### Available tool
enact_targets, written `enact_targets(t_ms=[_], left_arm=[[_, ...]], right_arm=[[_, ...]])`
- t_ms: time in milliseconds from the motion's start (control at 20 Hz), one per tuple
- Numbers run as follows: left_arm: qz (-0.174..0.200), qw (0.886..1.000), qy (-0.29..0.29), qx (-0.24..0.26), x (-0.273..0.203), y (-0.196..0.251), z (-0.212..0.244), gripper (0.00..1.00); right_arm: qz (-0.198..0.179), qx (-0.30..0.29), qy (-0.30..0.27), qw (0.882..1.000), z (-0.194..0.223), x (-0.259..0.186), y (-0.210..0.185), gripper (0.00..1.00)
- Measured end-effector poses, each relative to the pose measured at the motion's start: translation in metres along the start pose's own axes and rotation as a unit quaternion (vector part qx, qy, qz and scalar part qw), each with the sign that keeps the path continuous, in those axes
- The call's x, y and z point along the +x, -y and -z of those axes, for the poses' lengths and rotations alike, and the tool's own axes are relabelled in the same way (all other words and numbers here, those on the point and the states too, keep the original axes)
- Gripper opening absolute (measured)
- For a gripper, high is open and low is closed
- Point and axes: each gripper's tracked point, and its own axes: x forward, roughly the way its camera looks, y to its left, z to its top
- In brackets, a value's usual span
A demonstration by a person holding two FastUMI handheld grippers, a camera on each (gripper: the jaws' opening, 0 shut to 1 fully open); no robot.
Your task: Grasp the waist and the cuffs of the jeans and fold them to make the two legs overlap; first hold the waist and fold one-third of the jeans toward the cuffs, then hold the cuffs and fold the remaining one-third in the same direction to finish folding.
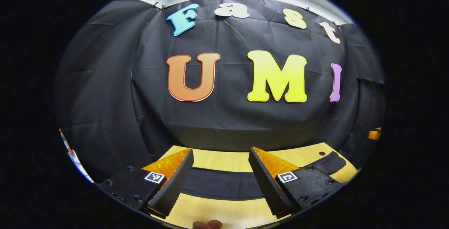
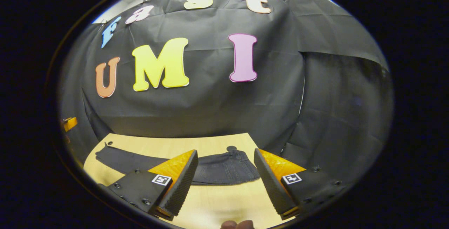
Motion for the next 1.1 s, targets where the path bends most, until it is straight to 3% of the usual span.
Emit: enact_targets(t_ms=[150, 250, 300, 350, 650, 700, 800, 850, 1100], left_arm=[[-0.008, 1.000, -0.007, -0.004, -0.002, 0.002, 0.003, 1.00], [-0.010, 1.000, -0.014, 0.000, 0.000, 0.002, 0.003, 1.00], [-0.011, 1.000, -0.017, 0.002, 0.000, 0.003, 0.003, 1.00], [-0.012, 1.000, -0.020, 0.003, 0.001, 0.004, 0.003, 1.00], [-0.032, 0.999, -0.031, 0.002, 0.002, 0.001, 0.005, 1.00], [-0.038, 0.998, -0.041, -0.001, 0.002, -0.001, 0.009, 1.00], [-0.053, 0.997, -0.062, 0.005, 0.000, -0.005, 0.019, 1.00], [-0.057, 0.996, -0.071, 0.007, 0.001, -0.007, 0.022, 1.00], [-0.049, 0.995, -0.089, 0.011, 0.004, 0.004, 0.030, 1.00]], right_arm=[[0.004, 0.012, -0.013, 1.000, 0.017, 0.013, 0.015, 0.94], [0.010, 0.040, -0.030, 0.999, 0.032, 0.030, 0.028, 0.99], [0.013, 0.057, -0.044, 0.997, 0.043, 0.042, 0.038, 0.94], [0.015, 0.072, -0.053, 0.996, 0.056, 0.054, 0.049, 0.99], [0.025, 0.087, -0.135, 0.987, 0.149, 0.157, 0.095, 0.99], [0.023, 0.092, -0.146, 0.985, 0.161, 0.173, 0.099, 0.94], [0.029, 0.091, -0.153, 0.984, 0.175, 0.199, 0.112, 0.94], [0.031, 0.088, -0.157, 0.983, 0.183, 0.208, 0.115, 0.99], [0.005, 0.099, -0.196, 0.975, 0.216, 0.233, 0.094, 0.99]])
